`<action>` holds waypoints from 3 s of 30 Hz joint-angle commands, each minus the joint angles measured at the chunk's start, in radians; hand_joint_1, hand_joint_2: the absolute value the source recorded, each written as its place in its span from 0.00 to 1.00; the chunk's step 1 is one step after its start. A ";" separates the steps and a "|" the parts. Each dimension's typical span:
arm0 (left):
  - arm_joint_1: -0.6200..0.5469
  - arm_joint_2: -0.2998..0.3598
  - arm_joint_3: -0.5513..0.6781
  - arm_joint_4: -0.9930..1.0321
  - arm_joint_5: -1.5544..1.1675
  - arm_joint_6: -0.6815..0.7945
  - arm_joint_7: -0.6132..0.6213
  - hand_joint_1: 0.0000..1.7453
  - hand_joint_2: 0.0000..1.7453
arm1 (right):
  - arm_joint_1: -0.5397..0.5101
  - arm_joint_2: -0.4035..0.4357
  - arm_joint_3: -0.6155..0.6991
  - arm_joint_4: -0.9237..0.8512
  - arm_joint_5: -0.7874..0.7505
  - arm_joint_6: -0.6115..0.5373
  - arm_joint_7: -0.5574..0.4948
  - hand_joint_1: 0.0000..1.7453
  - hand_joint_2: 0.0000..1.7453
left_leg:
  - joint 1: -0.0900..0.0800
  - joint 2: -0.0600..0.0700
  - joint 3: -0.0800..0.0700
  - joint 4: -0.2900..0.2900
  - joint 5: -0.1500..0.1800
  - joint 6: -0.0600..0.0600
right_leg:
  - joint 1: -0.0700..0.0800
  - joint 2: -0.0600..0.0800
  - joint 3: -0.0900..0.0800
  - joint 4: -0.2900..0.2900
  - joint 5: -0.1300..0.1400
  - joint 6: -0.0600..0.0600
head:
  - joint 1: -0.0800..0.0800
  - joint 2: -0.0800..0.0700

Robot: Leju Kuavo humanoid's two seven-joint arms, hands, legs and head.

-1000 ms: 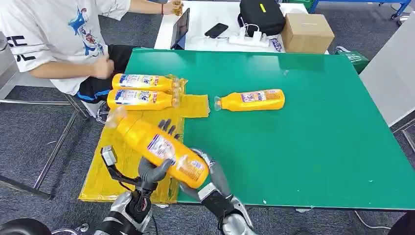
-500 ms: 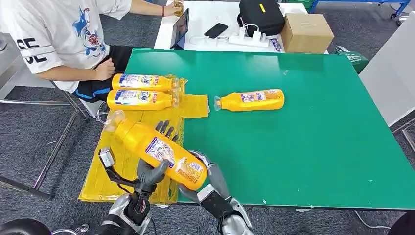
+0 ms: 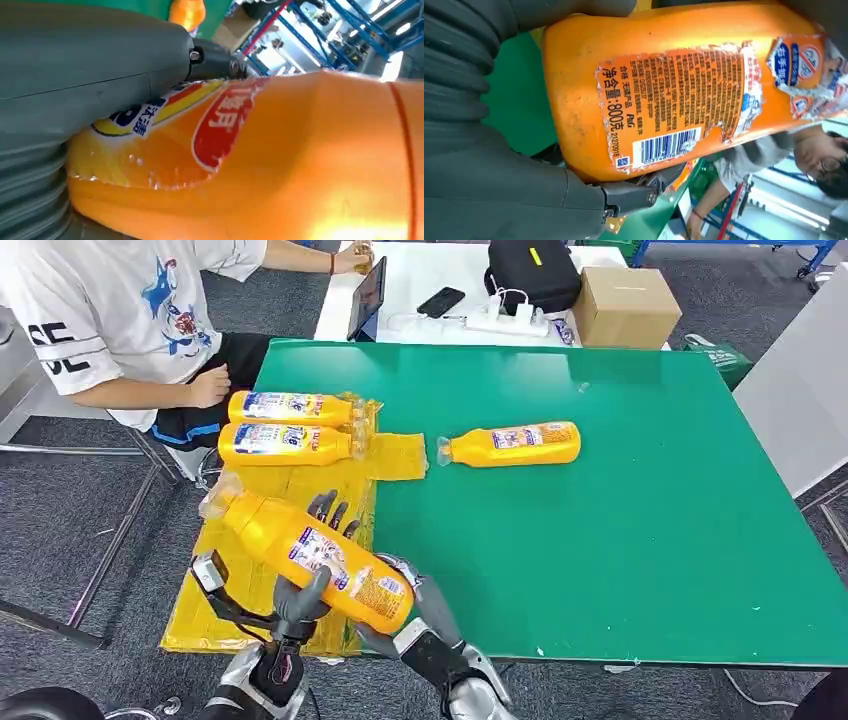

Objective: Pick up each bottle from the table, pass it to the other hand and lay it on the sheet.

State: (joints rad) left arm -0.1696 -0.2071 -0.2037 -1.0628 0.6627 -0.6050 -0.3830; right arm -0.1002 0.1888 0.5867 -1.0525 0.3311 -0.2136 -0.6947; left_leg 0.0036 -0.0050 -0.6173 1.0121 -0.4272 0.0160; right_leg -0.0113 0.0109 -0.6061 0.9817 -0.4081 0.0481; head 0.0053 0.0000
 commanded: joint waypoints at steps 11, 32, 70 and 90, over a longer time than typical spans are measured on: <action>-0.040 -0.002 0.010 -0.019 0.026 -0.037 0.030 1.00 1.00 | 0.001 0.005 0.045 0.129 0.054 0.061 -0.003 1.00 1.00 | 0.001 -0.002 0.002 0.000 -0.001 -0.001 | 0.001 -0.003 0.004 -0.001 -0.001 -0.001 | 0.000 0.000; -0.070 0.036 0.177 -0.111 -0.361 0.316 -0.147 1.00 1.00 | 0.051 -0.033 -0.105 -0.138 0.069 0.077 0.069 0.00 0.00 | 0.001 -0.001 0.003 0.001 -0.002 -0.001 | 0.002 -0.002 0.003 0.001 -0.002 -0.002 | 0.000 0.000; -0.458 0.348 -0.127 0.396 -1.764 1.021 -0.089 1.00 1.00 | 0.050 -0.006 -0.318 -0.542 -0.303 -0.047 0.004 0.00 0.00 | 0.002 0.001 0.007 0.001 -0.001 -0.003 | 0.003 -0.002 0.007 0.001 0.000 -0.005 | 0.000 0.000; -0.529 0.353 -0.157 0.549 -1.693 0.855 -0.111 1.00 1.00 | 0.012 0.008 -0.295 -0.376 -0.298 0.020 0.046 0.00 0.00 | 0.002 0.001 0.003 0.000 0.001 -0.003 | 0.002 0.000 0.004 0.000 0.001 -0.004 | 0.001 0.000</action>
State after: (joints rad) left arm -0.6473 0.1442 -0.3067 -0.6184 -1.0238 0.2590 -0.5024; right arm -0.0411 0.1968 0.2888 -1.5534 0.0359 -0.1968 -0.6569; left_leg 0.0042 -0.0049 -0.6195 1.0121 -0.4243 0.0136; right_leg -0.0109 0.0109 -0.6082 0.9829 -0.4056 0.0454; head 0.0061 0.0000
